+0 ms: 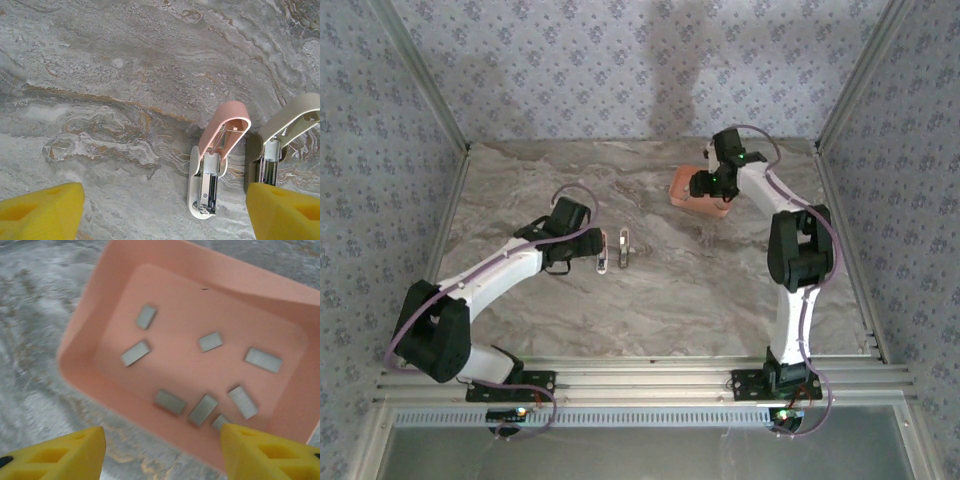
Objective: Load the staples into the stapler
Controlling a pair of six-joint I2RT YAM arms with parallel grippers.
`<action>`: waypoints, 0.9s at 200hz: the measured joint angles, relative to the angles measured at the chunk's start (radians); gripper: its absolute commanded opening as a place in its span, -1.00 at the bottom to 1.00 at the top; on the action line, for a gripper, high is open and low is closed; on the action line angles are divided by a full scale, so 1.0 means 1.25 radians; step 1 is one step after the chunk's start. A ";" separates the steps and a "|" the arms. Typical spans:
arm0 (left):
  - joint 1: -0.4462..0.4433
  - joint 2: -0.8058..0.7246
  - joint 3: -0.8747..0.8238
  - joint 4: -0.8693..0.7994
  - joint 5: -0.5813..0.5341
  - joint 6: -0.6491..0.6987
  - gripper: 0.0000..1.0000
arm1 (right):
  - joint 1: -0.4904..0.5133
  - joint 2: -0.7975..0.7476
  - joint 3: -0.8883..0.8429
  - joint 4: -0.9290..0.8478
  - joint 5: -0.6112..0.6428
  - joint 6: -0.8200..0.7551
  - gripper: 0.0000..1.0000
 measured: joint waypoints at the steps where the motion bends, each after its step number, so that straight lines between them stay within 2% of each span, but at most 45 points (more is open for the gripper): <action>1: 0.000 0.000 0.000 0.000 0.000 0.000 0.69 | -0.002 0.005 0.005 -0.003 0.000 0.000 0.21; 70: 0.011 0.002 0.000 0.005 0.009 0.000 0.69 | -0.032 0.143 0.124 -0.123 -0.005 -0.008 0.06; 129: 0.013 0.002 0.000 0.006 0.012 0.000 0.69 | -0.025 0.144 0.124 -0.208 -0.009 -0.030 0.01; 180: 0.014 0.002 -0.013 0.005 0.013 0.000 0.69 | -0.004 0.079 0.030 -0.233 -0.012 -0.036 -0.01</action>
